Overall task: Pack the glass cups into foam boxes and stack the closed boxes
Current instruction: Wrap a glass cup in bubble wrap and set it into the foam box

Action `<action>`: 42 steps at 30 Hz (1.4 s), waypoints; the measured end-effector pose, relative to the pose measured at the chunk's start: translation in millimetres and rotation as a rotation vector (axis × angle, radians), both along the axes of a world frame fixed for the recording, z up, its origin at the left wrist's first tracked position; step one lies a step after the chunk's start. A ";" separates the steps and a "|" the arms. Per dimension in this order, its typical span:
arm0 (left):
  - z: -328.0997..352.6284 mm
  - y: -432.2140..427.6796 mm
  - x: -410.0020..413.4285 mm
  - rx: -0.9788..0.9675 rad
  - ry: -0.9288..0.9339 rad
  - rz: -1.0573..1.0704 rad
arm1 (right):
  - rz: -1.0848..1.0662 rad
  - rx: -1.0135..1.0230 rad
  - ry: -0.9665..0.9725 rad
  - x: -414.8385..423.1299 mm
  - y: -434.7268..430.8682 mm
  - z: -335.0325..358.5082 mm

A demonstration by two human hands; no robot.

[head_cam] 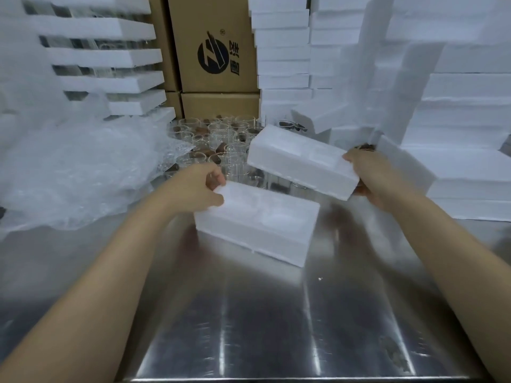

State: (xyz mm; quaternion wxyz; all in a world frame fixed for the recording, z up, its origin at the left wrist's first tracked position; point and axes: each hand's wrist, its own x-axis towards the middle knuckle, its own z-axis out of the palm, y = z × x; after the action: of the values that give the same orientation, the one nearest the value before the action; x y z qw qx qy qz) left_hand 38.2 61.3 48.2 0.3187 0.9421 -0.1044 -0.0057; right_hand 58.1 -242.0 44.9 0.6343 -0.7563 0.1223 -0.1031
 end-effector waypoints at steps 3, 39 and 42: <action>7.0 6.5 -3.8 0.061 0.127 -0.065 | 0.020 -0.185 -0.017 -4.4 -3.4 2.0; 5.7 4.2 -1.0 -0.031 0.135 0.269 | 0.224 -0.741 -0.344 -7.5 30.7 -20.8; 10.5 7.8 -3.6 0.089 0.225 0.235 | 0.159 -0.880 -0.375 2.0 11.7 -31.1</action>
State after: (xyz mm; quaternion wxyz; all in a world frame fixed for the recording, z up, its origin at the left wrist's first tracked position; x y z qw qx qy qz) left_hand 34.6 69.0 58.7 0.2847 0.9544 0.0433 -0.0787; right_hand 60.1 -230.3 13.7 0.2713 -0.9282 -0.1075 -0.2307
